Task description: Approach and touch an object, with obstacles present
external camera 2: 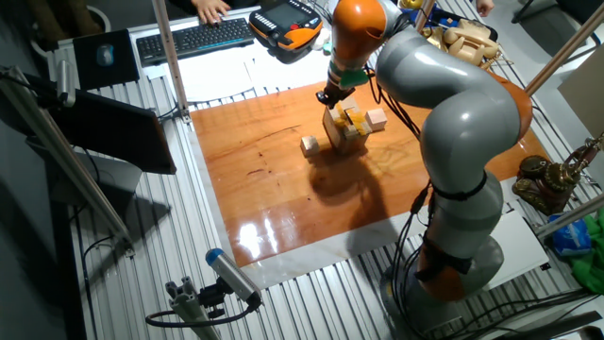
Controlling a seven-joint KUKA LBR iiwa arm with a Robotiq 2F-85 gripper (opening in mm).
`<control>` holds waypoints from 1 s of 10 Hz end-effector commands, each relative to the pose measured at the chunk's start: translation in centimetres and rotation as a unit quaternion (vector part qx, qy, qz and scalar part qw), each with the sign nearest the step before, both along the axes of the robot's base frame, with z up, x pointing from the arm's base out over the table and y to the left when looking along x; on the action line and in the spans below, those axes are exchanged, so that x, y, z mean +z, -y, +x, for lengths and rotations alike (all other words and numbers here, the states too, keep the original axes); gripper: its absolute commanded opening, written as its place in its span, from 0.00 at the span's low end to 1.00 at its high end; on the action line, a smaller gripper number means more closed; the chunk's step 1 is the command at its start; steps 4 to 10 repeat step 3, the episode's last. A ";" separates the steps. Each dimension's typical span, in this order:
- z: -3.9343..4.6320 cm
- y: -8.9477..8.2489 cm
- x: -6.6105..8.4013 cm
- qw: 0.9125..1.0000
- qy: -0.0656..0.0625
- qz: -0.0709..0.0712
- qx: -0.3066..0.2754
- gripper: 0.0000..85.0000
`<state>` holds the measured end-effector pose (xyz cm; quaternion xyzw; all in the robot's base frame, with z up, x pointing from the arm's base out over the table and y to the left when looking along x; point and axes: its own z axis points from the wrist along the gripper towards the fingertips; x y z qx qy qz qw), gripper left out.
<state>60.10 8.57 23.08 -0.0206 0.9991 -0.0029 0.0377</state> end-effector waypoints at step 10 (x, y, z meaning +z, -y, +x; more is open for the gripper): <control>0.13 0.1 -0.1 1.000 0.000 -0.006 0.003 0.00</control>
